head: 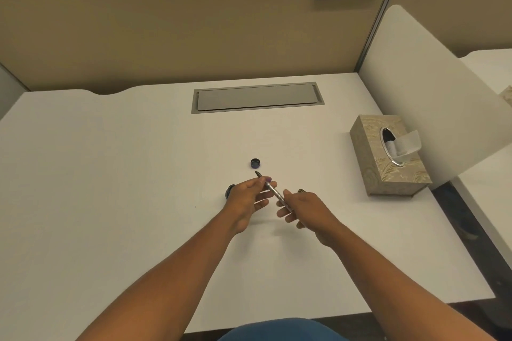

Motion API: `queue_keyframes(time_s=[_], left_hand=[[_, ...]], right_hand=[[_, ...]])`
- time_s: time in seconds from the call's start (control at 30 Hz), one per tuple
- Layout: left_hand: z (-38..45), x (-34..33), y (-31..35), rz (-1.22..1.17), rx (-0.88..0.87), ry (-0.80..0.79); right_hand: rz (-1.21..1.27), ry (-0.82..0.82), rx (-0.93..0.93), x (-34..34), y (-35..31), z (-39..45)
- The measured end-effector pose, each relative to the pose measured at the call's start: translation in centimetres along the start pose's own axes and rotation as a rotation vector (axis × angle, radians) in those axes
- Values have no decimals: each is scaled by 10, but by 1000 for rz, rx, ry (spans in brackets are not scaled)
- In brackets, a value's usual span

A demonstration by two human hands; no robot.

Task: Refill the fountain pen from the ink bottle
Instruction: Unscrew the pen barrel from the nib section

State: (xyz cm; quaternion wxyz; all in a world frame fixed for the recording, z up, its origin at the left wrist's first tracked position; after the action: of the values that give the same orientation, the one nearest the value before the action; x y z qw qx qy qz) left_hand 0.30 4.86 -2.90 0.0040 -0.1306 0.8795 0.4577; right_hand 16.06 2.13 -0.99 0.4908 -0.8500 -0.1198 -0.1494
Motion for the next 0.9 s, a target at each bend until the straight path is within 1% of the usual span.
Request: queue_keyframes(time_s=[0.03, 0.1, 0.27, 0.47, 0.6, 0.67, 0.9], left_hand=[[0, 1, 0, -11, 2, 1], [-1, 0, 0, -35, 12, -7], [-4, -2, 3, -122, 55, -89], [-4, 1, 9, -186, 67, -143], [-3, 6, 10, -197, 67, -107], [-1, 9, 8, -218, 81, -69], [6, 14, 6, -242, 85, 18]], right_hand=[[87, -71, -72, -2, 2, -2], [202, -141, -137, -3, 4, -4], [368, -162, -178, -7, -2, -5], [430, -170, -195, -15, -5, -4], [376, -195, -190, -24, -5, -3], [335, -152, -143, -25, -6, -1], [178, 131, 107, -20, -16, 0]])
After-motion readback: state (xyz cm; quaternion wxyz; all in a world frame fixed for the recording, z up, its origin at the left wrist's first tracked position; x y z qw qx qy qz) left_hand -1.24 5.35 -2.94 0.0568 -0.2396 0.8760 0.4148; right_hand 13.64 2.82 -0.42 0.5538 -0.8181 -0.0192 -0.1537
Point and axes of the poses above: each hand's wrist, its own z-axis towards the middle knuckle, its own x-axis out of the back of the hand, y = z × x, the point moved 5 cm from there along z, towards the middle knuckle, and after that the axes turned 13 degrees about y, right-handed, at the moved point
